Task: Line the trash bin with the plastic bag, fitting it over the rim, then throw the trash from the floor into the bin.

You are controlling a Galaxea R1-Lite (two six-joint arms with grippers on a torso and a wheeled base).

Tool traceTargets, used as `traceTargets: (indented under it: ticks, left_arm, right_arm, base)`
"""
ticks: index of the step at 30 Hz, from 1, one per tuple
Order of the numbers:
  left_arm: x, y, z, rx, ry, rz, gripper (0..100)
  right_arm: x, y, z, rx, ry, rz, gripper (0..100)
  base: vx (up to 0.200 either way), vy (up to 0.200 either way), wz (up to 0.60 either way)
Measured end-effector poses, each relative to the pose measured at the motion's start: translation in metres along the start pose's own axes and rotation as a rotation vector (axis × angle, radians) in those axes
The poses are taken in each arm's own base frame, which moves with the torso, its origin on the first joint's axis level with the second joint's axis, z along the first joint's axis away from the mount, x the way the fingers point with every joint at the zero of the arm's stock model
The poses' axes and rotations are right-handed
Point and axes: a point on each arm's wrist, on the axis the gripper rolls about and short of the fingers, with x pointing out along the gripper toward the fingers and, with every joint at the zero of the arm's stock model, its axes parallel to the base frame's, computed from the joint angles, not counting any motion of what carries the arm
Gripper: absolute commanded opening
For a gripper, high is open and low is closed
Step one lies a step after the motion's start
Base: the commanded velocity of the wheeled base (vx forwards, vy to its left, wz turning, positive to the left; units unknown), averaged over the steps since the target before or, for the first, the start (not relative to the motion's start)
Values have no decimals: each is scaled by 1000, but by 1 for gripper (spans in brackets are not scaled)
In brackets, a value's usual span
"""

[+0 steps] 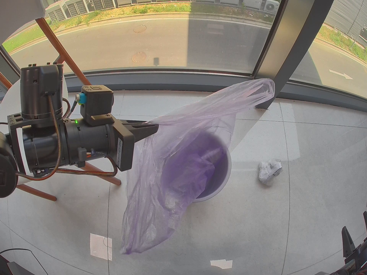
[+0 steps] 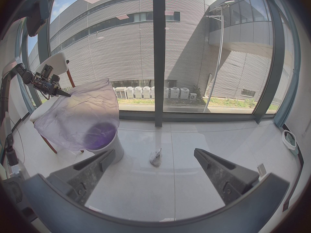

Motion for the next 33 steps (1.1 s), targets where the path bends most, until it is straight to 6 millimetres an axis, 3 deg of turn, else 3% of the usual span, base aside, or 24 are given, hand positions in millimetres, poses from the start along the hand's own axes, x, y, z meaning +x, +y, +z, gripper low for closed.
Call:
traceTargets:
  ticks: [18,30,33]
  left_arm:
    - [20,5,3,-3,-19,9,0]
    - [21,5,3,-11,-15,8,0]
    - [21,4,-4,-15,4,6,0]
  right_arm:
    - [0,0,0,9,-1,-3,100]
    - [0,0,-1,17,5,-4,100]
    - [0,0,-1,14,10,-4,100]
  base:
    - [0,0,0]
    - [200,0,0]
    - [0,0,0]
